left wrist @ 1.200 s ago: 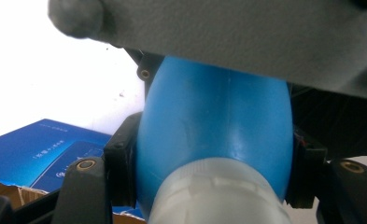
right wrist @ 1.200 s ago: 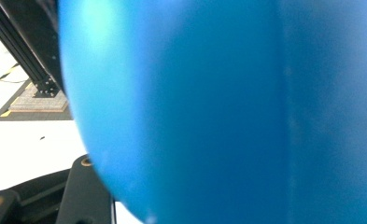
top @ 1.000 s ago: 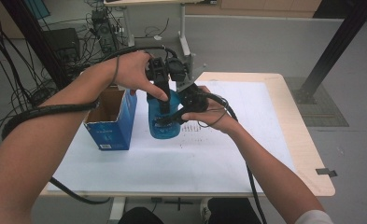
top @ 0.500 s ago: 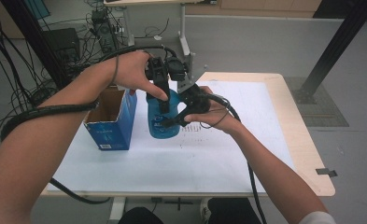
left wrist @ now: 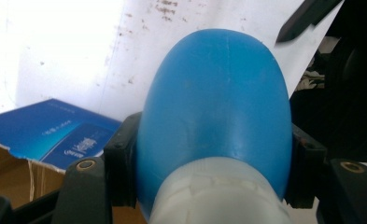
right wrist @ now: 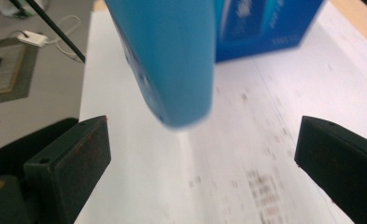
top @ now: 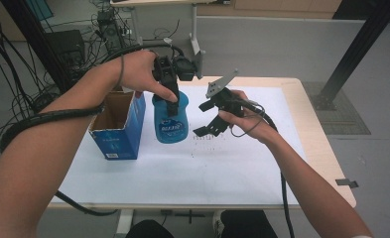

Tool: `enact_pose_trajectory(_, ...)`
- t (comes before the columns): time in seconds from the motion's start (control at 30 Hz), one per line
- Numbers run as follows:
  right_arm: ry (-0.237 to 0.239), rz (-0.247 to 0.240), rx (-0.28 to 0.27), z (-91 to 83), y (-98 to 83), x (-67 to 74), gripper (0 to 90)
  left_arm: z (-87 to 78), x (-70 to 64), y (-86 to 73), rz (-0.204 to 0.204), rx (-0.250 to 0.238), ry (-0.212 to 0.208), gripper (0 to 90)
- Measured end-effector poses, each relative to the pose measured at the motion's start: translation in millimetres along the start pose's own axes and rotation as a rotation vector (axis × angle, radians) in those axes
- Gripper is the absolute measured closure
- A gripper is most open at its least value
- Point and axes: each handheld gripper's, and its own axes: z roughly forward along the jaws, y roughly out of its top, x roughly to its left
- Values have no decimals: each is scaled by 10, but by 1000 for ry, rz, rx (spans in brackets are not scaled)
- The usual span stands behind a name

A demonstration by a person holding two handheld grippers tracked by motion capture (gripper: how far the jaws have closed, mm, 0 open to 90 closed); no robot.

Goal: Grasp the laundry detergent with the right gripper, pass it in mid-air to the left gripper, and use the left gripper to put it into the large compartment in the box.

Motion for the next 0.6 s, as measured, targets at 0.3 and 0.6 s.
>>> enact_pose_trajectory(0.3, -126, 160, 148, -424, -279, -79, 53, -247, 90, -80, -156, -12, 26, 367)
enact_pose_trajectory(0.6, -148, 237, 284, -727, -525, -99, 55, -623, 279, -254, -422, -11, 64, 367)
